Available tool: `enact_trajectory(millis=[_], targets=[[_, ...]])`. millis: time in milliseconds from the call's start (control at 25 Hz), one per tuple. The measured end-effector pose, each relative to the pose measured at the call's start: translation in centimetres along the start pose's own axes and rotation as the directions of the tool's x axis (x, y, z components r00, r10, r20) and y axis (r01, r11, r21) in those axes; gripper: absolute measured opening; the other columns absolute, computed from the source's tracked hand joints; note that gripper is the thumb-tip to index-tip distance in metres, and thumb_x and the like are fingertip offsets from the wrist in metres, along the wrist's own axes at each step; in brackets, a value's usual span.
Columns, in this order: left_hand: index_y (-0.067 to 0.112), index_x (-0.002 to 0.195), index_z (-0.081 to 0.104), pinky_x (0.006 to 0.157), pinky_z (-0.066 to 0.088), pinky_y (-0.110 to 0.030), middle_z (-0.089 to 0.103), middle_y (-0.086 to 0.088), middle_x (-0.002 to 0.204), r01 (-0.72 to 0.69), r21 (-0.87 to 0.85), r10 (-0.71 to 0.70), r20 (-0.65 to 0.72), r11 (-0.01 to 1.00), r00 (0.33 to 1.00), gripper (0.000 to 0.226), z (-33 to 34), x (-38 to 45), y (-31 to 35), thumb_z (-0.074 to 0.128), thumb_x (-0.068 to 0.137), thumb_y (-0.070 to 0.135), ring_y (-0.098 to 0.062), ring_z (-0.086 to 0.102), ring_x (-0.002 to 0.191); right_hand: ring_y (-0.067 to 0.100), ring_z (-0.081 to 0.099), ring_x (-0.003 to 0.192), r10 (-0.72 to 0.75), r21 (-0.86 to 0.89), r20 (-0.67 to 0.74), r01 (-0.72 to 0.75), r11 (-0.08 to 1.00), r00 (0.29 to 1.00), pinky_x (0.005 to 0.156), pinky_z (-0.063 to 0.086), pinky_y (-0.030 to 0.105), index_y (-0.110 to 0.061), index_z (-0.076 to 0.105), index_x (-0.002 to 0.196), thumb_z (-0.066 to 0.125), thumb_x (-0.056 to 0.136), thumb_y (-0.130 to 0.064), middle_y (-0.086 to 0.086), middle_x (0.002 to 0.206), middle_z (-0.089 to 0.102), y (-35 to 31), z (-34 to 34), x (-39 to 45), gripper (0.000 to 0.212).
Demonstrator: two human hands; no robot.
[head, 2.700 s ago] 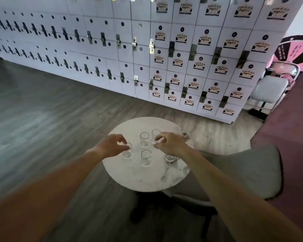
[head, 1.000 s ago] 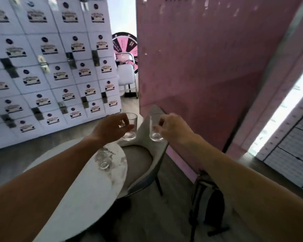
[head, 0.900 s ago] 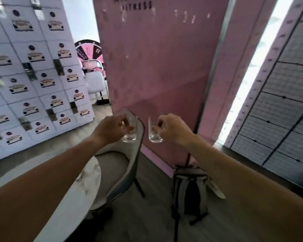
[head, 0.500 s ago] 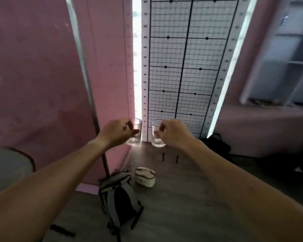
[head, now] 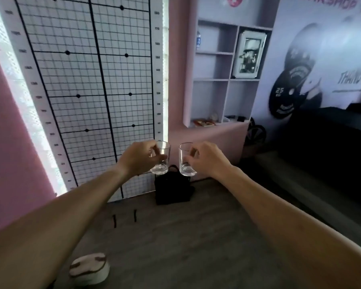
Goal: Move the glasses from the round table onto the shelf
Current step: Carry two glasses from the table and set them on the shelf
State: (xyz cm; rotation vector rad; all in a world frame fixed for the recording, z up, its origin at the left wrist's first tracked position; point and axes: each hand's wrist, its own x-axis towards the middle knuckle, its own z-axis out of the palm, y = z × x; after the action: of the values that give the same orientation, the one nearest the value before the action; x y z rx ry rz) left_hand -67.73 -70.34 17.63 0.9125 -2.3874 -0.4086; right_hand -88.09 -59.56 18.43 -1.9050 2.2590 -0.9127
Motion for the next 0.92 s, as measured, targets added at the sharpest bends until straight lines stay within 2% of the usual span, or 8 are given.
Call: enact_trajectory(millis=[120,240,440,560,720,800,920], targets=[[0.020,0.088,0.065,0.075,0.055,-0.038,0.070,0.003,0.081,-0.058,-0.016,0.058,0.032,0.998,0.998,0.032,2.2,8.0,-0.6,0.071,0.084,0.051,-0.018,0.066,0.079,0.017,0.060,0.075,0.072,-0.012,-0.058,-0.073,0.997,0.996,0.069,0.047,0.029,-0.027,0.059,0.069,0.071,0.083,-0.038,-0.016,0.065,0.054,3.0,-1.3,5.0,0.022],[0.022,0.089,0.065,0.078,0.055,-0.041,0.072,0.000,0.086,-0.107,-0.028,0.108,0.058,0.994,0.992,0.033,4.1,15.9,-1.2,0.069,0.083,0.054,-0.020,0.067,0.086,0.020,0.062,0.078,0.134,-0.024,-0.106,-0.137,0.990,0.985,0.072,0.051,0.032,-0.023,0.063,0.073,0.071,0.084,-0.037,-0.007,0.072,0.062,5.7,-2.1,9.9,0.020],[0.024,0.089,0.064,0.065,0.047,-0.029,0.067,0.003,0.083,-0.137,-0.077,0.141,0.048,0.987,0.989,0.030,7.1,25.7,-2.4,0.069,0.082,0.052,-0.018,0.064,0.080,0.024,0.064,0.089,0.194,-0.055,-0.150,-0.204,0.978,0.970,0.081,0.054,0.039,-0.019,0.070,0.085,0.069,0.084,-0.038,0.003,0.092,0.071,10.6,-2.6,17.2,0.019],[0.025,0.086,0.064,0.061,0.044,-0.025,0.067,0.004,0.078,-0.134,-0.095,0.139,0.043,0.986,0.989,0.027,9.5,31.8,-3.5,0.070,0.082,0.051,-0.015,0.062,0.074,0.022,0.064,0.087,0.201,-0.051,-0.158,-0.211,0.976,0.967,0.078,0.053,0.036,-0.021,0.068,0.085,0.068,0.084,-0.040,0.002,0.092,0.070,14.6,-2.4,22.4,0.020],[0.029,0.075,0.057,0.052,0.034,-0.026,0.060,0.009,0.061,-0.125,-0.081,0.129,0.042,0.989,0.991,0.027,13.2,40.2,-4.7,0.070,0.082,0.051,-0.008,0.053,0.055,0.020,0.062,0.083,0.199,-0.040,-0.174,-0.209,0.977,0.964,0.076,0.052,0.034,-0.029,0.058,0.075,0.068,0.083,-0.043,-0.002,0.085,0.066,20.7,-2.1,29.5,0.019],[0.030,0.073,0.056,0.052,0.035,-0.027,0.060,0.009,0.061,-0.134,-0.073,0.136,0.025,0.988,0.990,0.028,15.1,44.7,-4.9,0.069,0.082,0.052,-0.008,0.054,0.056,0.020,0.063,0.080,0.188,-0.031,-0.177,-0.197,0.980,0.966,0.073,0.054,0.034,-0.032,0.054,0.070,0.067,0.083,-0.043,-0.005,0.080,0.063,23.9,-2.3,33.3,0.021],[0.029,0.073,0.057,0.057,0.043,-0.028,0.064,0.007,0.067,-0.102,-0.072,0.101,-0.006,0.992,0.995,0.028,17.4,51.9,-5.0,0.070,0.080,0.053,-0.013,0.060,0.063,0.018,0.061,0.078,0.174,-0.059,-0.154,-0.185,0.981,0.973,0.068,0.051,0.032,-0.028,0.061,0.076,0.065,0.084,-0.047,-0.005,0.080,0.064,28.7,-3.7,39.7,0.021]])
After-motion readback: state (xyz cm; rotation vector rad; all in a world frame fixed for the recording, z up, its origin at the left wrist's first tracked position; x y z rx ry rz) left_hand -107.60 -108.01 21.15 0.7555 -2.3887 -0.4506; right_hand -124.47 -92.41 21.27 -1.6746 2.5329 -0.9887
